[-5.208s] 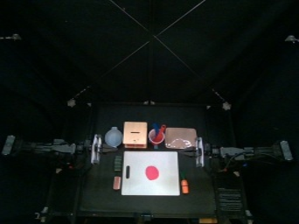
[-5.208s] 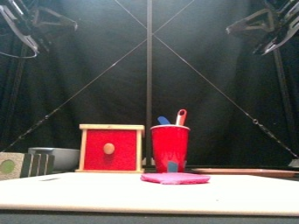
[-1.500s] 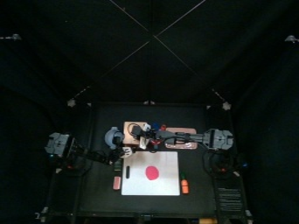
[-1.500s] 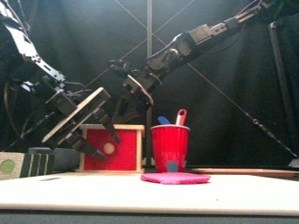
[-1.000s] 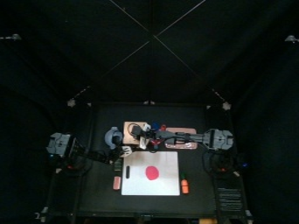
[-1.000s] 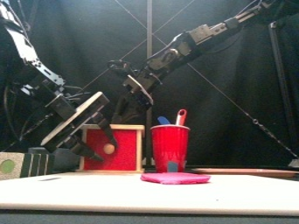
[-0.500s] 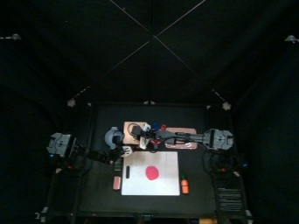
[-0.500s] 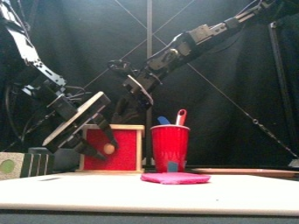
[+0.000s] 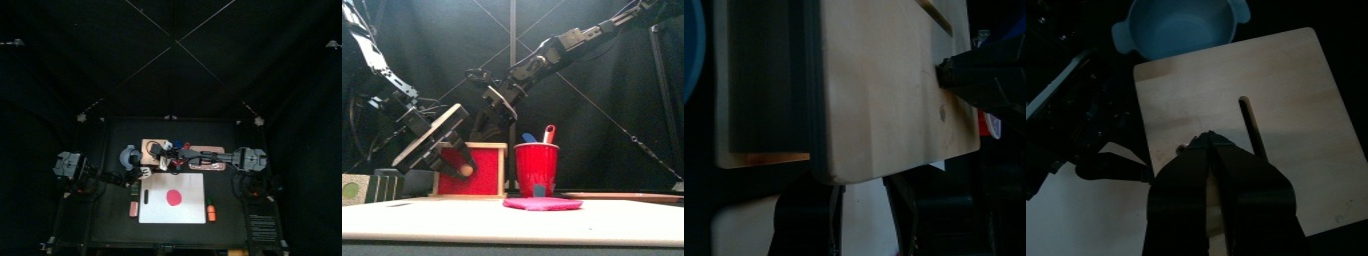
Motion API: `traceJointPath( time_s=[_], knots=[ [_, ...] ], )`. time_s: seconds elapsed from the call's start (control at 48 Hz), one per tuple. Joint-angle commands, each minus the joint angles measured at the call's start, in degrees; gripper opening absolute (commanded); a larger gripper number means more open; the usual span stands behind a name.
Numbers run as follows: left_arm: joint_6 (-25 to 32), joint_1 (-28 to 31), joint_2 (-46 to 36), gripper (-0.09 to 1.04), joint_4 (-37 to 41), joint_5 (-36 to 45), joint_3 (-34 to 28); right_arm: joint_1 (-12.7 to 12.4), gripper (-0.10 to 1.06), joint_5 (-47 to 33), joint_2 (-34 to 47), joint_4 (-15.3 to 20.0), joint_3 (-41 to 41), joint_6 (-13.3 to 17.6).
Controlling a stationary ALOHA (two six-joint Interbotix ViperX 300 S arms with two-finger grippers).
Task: Get the cutter from the drawer then cut the dough then place the extra dough in the bowl
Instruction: Open the drawer
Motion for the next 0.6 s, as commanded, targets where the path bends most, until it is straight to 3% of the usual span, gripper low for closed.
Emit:
traceJointPath(
  time_s=[0.021,0.604],
  knots=[
    [0.2,-1.1,-0.6,0.54,-0.6,1.4,0.6,-0.4,0.03,1.1,0.0,0.0,0.6,0.0],
    [0.1,-8.5,-0.9,0.54,-4.9,2.5,0.4,-0.4,0.03,1.1,0.1,0.1,0.3,0.1]
  ],
)
